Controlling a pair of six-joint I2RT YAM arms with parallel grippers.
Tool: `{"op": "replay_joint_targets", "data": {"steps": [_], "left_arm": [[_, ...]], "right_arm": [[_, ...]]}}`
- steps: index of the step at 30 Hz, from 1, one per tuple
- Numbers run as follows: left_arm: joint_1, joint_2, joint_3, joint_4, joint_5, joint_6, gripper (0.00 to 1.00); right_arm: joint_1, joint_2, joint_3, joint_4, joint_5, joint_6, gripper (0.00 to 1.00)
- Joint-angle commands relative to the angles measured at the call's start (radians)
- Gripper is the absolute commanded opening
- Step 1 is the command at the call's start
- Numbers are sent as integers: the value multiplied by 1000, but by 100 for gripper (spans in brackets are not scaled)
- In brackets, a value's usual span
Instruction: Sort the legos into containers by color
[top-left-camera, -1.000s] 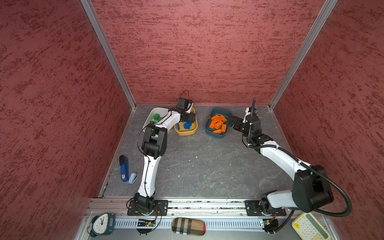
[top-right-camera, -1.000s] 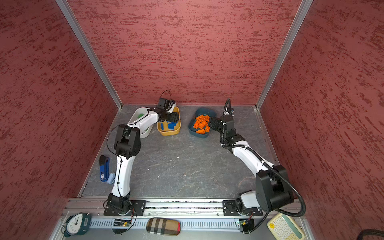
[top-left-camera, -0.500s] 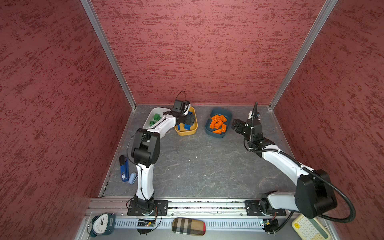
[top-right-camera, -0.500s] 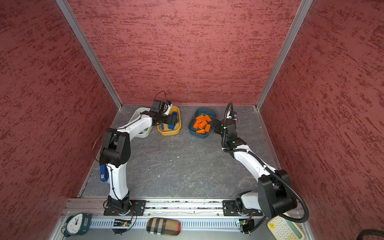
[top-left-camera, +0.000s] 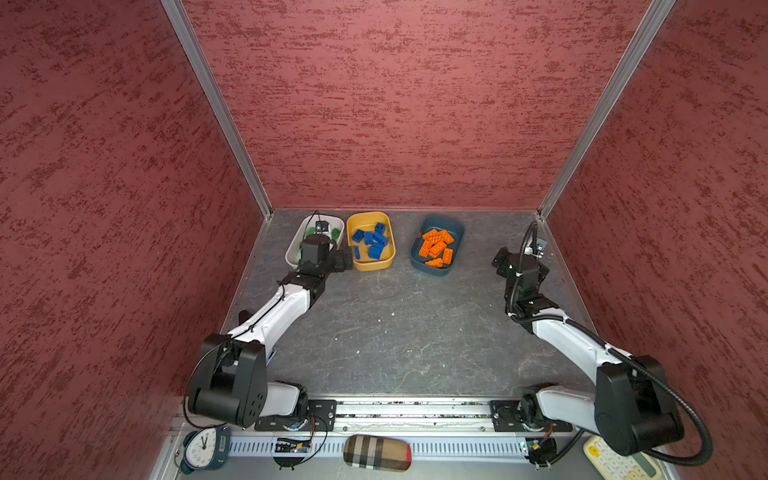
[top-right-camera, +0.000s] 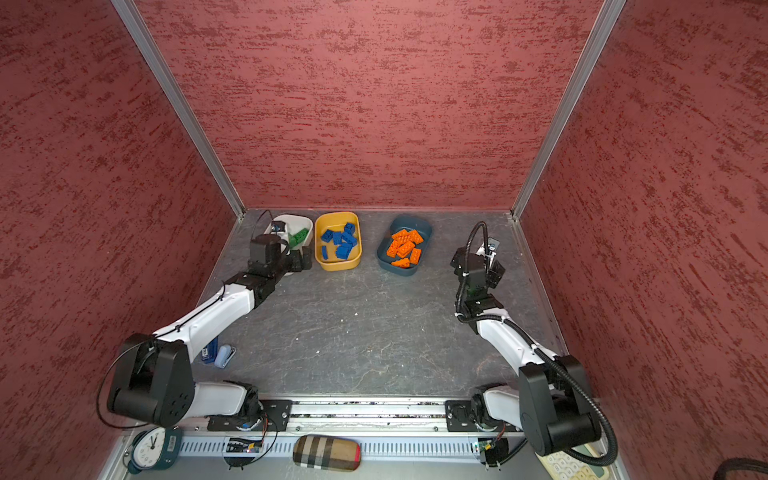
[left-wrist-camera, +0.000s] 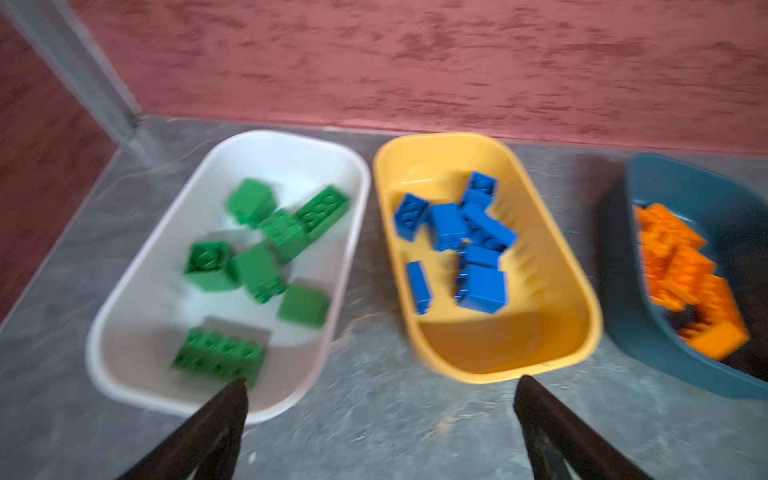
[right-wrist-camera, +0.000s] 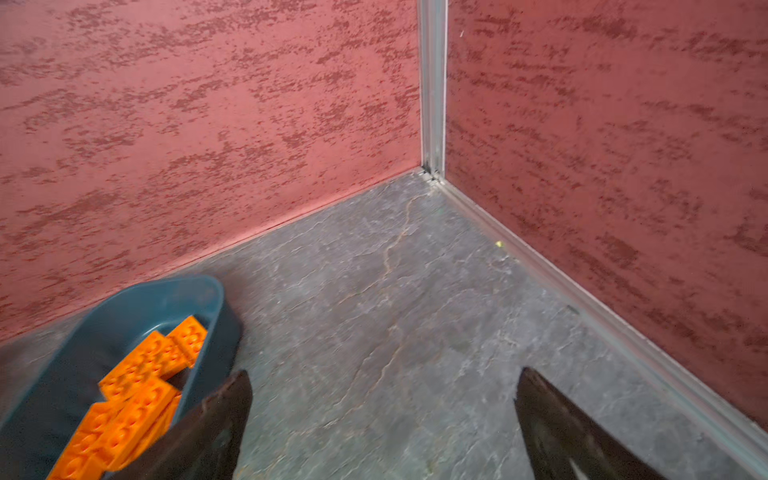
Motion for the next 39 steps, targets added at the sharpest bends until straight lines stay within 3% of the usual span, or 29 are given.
{"op": "replay_joint_targets", "data": {"steps": [1, 4, 7, 9, 13, 15, 18, 23, 28, 29, 35, 39], "left_arm": [[83, -41, -94, 131, -179, -65, 99], [122, -19, -136, 143, -291, -62, 99], [165, 2, -182, 180, -319, -92, 100], [202, 15, -225, 257, -255, -105, 99], [276, 62, -257, 361, 4, -80, 100], [271, 74, -284, 455, 42, -40, 99], [267, 85, -328, 616, 90, -12, 99], [200, 148, -338, 695, 108, 78, 100], [189, 203, -456, 981, 205, 135, 100], [194, 179, -452, 925, 208, 126, 99], [164, 190, -445, 931, -10, 78, 99], [167, 192, -447, 942, -9, 75, 99]], "right_arm": [[-72, 48, -51, 170, -17, -117, 99], [-158, 107, -82, 244, -155, -122, 99], [-198, 165, -116, 363, -234, -187, 99], [-231, 192, -149, 448, -369, -190, 99], [-246, 253, -266, 694, -552, -239, 99], [-248, 292, -320, 828, -597, -254, 99], [-249, 290, -315, 815, -583, -251, 99], [-249, 284, -315, 801, -581, -253, 99], [-248, 286, -317, 808, -581, -253, 99], [-249, 285, -317, 807, -580, -253, 99], [-247, 284, -317, 808, -581, -253, 99], [-247, 285, -317, 806, -581, -253, 99]]}}
